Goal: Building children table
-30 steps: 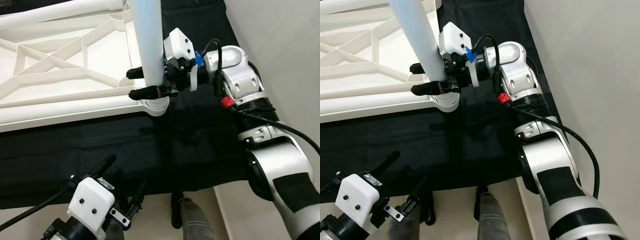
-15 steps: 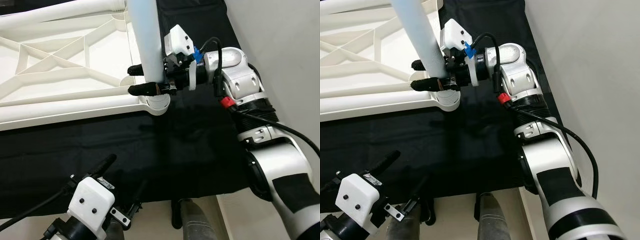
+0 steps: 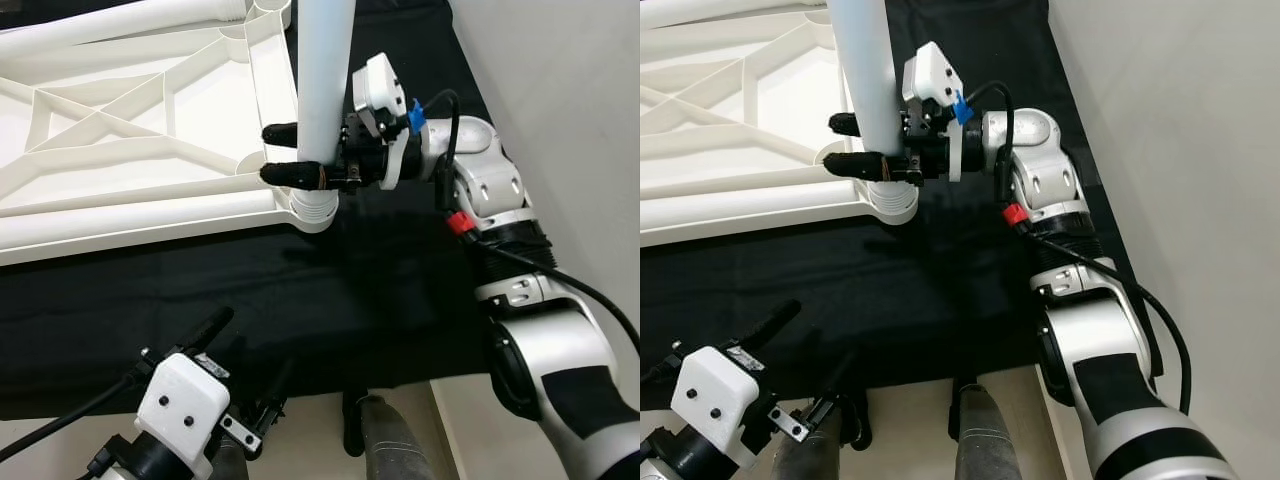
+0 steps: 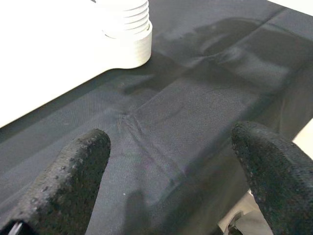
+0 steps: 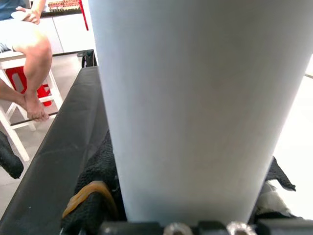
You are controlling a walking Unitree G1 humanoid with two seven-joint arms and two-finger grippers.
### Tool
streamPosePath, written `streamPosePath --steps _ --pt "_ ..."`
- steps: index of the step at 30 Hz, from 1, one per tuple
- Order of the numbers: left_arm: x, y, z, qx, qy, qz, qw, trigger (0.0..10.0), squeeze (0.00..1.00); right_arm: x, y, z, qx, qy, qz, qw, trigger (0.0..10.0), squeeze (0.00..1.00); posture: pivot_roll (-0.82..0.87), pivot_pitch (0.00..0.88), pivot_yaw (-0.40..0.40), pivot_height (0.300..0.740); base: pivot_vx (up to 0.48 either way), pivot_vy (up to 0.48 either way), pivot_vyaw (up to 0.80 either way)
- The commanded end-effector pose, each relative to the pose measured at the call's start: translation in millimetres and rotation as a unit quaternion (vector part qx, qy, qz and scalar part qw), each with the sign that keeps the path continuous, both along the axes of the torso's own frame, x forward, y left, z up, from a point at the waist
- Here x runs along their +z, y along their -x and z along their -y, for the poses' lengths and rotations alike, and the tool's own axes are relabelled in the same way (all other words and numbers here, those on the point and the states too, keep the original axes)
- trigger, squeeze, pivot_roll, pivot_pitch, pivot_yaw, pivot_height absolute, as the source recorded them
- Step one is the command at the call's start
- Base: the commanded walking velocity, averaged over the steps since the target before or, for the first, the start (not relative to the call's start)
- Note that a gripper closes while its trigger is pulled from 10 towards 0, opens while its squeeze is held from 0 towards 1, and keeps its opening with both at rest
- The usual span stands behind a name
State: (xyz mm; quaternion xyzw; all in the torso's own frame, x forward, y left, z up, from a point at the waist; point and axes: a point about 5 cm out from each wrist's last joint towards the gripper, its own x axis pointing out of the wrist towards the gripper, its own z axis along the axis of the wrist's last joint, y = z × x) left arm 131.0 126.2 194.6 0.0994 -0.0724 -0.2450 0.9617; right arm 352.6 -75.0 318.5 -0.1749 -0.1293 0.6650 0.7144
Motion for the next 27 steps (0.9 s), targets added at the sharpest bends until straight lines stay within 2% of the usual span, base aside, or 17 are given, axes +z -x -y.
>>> streamPosePath --steps 1,8,27 --pt "-6.9 0.6 -0.8 0.003 -0.005 -0.016 1.0 10.0 0.0 -26.9 -3.7 2.6 -0.023 0.017 -0.036 0.999 10.0 0.0 0.08 0.464 -0.019 0.74 0.0 0.0 0.0" --pt "-7.1 0.1 -1.2 0.003 -0.006 -0.016 1.0 10.0 0.0 -33.2 2.1 2.9 -0.019 0.024 -0.034 0.999 10.0 0.0 0.08 0.462 -0.014 0.74 0.0 0.0 0.0" --pt "-8.6 -1.3 0.2 0.002 -0.006 -0.014 1.0 10.0 0.0 -34.3 1.3 1.4 -0.052 0.059 -0.039 0.996 10.0 0.0 0.07 0.443 -0.021 0.74 0.0 0.0 0.0"
